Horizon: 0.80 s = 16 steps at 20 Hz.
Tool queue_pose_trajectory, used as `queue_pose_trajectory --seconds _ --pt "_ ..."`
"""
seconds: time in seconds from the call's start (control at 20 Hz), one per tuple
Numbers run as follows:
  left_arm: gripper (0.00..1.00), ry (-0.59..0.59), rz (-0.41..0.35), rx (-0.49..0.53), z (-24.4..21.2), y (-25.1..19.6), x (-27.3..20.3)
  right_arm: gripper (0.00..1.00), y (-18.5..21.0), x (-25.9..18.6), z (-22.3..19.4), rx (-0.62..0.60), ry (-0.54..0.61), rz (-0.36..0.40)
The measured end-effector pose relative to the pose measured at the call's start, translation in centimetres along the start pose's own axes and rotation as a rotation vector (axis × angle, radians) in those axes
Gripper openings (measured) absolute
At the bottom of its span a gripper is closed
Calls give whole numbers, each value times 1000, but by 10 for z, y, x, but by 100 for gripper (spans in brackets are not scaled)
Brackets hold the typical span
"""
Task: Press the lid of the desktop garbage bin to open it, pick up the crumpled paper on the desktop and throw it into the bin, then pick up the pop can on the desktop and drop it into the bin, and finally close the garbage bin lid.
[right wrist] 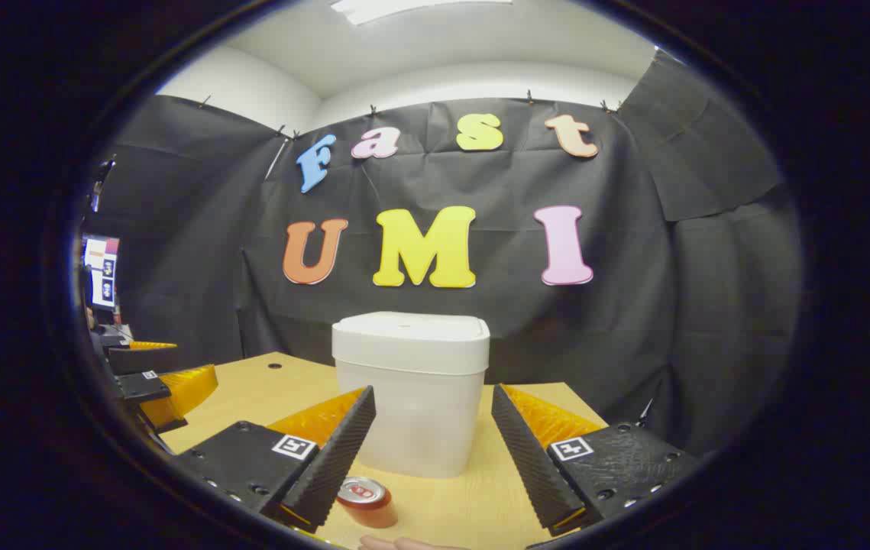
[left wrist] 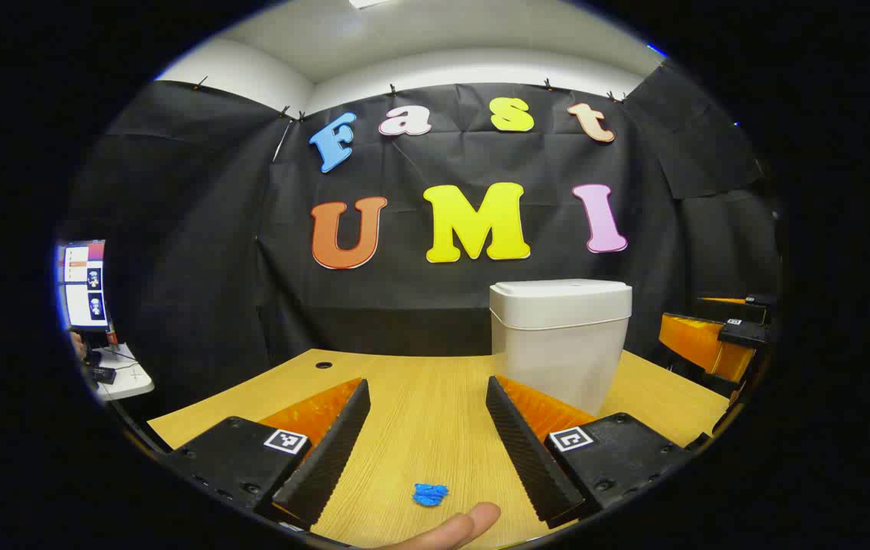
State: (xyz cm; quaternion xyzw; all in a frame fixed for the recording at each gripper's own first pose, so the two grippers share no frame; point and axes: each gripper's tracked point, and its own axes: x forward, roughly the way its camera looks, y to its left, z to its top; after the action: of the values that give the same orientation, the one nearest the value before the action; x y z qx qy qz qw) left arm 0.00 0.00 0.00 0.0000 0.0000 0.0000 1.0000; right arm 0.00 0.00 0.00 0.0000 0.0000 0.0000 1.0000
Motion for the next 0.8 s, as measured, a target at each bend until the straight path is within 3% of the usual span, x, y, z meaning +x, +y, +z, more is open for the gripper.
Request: queue_pose_trajectory --seconds 0.8 --pt "99 32 29 -4 -8 10 2 95 9 -1 -3 -17 6 28"
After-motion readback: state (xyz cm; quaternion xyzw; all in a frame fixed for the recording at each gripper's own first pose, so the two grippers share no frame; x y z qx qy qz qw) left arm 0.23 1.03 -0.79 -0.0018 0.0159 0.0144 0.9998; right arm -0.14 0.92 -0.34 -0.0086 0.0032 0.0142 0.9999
